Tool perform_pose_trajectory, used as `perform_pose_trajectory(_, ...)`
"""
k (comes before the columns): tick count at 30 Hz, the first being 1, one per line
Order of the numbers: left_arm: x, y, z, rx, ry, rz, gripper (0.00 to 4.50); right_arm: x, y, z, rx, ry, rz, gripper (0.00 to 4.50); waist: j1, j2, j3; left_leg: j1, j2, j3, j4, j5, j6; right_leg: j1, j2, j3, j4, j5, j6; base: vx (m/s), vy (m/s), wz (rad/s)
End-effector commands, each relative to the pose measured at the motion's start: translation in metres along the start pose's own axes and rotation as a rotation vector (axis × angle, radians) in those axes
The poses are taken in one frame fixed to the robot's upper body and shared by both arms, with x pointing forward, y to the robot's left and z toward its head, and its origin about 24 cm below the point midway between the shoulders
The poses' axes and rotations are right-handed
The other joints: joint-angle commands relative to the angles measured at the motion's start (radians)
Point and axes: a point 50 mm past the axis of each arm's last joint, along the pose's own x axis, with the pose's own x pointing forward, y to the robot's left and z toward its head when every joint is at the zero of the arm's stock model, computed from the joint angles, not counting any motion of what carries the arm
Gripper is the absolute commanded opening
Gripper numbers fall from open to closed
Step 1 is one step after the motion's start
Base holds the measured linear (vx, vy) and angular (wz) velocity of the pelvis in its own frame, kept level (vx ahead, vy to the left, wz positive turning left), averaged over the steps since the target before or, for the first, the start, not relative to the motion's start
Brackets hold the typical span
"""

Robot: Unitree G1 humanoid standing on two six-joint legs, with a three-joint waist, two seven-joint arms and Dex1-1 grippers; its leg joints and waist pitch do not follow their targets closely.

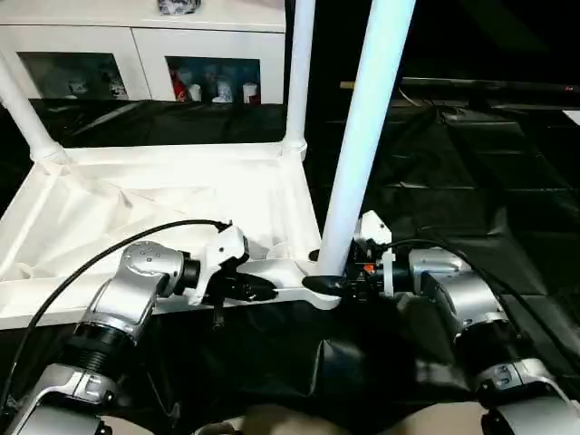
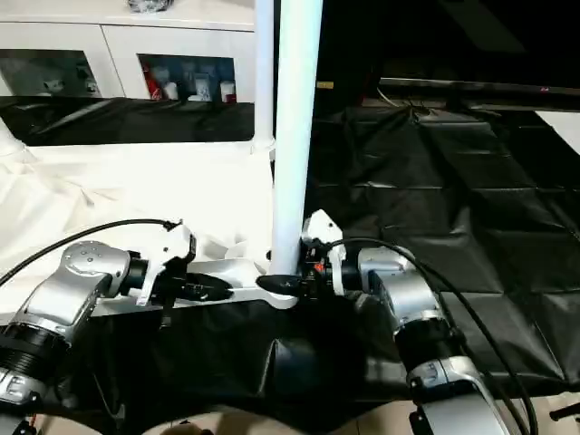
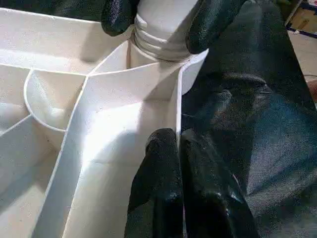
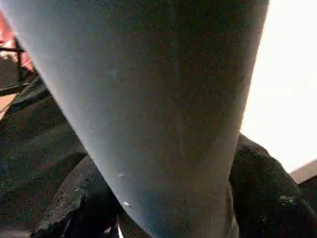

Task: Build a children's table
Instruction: Rotate leg to tighten

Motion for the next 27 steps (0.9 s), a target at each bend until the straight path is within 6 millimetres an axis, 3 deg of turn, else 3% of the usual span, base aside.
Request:
perform_pose_trajectory(1, 0.018, 0.002, 0.023, 0.079, -0.082, 0.023, 0.0, 0.03, 0.01, -0.007, 0.022, 0.003, -0.015, 2.57, -0.004, 0.0, -0.055, 0.009, 0.061, -0.029, -0.062, -0.171, 0.037, 0.045, -0.098, 0.058, -0.079, -0.242, -0.186, 0.0, 0.0, 0.0)
perform_pose_trajectory(4, 0.025, 0.015, 0.027, 0.069, -0.085, 0.173, 0.0, 0.043, 0.0, -0.012, 0.103, -0.026, -0.241, 2.56, -0.022, 0.002, -0.05, 0.018, 0.058, -0.035, -0.069, -0.233, -0.003, 0.042, -0.102, 0.058, -0.093, -0.359, -0.162, 0.0, 0.0, 0.0)
perform_pose_trajectory(7, 0.035, 0.025, 0.036, 0.046, -0.109, 0.296, 0.0, 0.056, -0.004, -0.012, 0.169, -0.04, -0.369, 2.56, -0.026, 0.003, -0.048, 0.026, 0.058, -0.036, -0.069, -0.269, -0.009, 0.033, -0.101, 0.06, -0.102, -0.424, -0.14, 0.0, 0.0, 0.0)
perform_pose_trajectory(9, 0.039, 0.028, 0.039, 0.046, -0.108, 0.324, 0.0, 0.062, -0.004, -0.012, 0.185, -0.037, -0.408, 2.56, -0.027, 0.0, -0.05, 0.023, 0.057, -0.037, -0.07, -0.272, -0.009, 0.037, -0.103, 0.06, -0.105, -0.448, -0.126, 0.0, 0.0, 0.0)
perform_pose_trajectory(10, 0.043, 0.029, 0.041, 0.051, -0.102, 0.348, 0.0, 0.067, -0.004, -0.012, 0.199, -0.032, -0.434, 2.56, -0.026, 0.002, -0.049, 0.025, 0.058, -0.037, -0.07, -0.269, -0.009, 0.032, -0.102, 0.062, -0.106, -0.44, -0.125, 0.0, 0.0, 0.0)
perform_pose_trajectory(15, 0.057, 0.031, 0.049, 0.054, -0.123, 0.408, 0.0, 0.089, 0.001, -0.003, 0.188, -0.05, -0.47, 2.56, -0.025, 0.004, -0.053, 0.02, 0.059, -0.034, -0.069, -0.252, -0.006, 0.036, -0.101, 0.064, -0.096, -0.344, -0.145, 0.0, 0.0, 0.0)
perform_pose_trajectory(16, 0.059, 0.029, 0.05, 0.059, -0.13, 0.39, 0.0, 0.093, 0.006, 0.001, 0.159, -0.071, -0.41, 2.91, -0.024, 0.005, -0.056, 0.016, 0.059, -0.034, -0.069, -0.235, 0.001, 0.041, -0.102, 0.063, -0.092, -0.309, -0.15, 0.0, 0.0, 0.0)
perform_pose_trajectory(19, 0.059, 0.025, 0.049, 0.071, -0.139, 0.351, 0.0, 0.092, 0.009, 0.001, 0.161, -0.087, -0.35, 3.28, -0.023, 0.005, -0.056, 0.014, 0.057, -0.031, -0.066, -0.21, 0.018, 0.043, -0.1, 0.064, -0.087, -0.253, -0.166, 0.0, 0.0, 0.0)
perform_pose_trajectory(27, 0.05, 0.017, 0.039, 0.091, -0.145, 0.255, 0.0, 0.074, 0.007, -0.003, 0.055, -0.055, -0.255, 3.77, -0.024, 0.006, -0.056, 0.012, 0.059, -0.031, -0.066, -0.205, 0.032, 0.048, -0.1, 0.062, -0.086, -0.257, -0.173, 0.0, 0.0, 0.0)
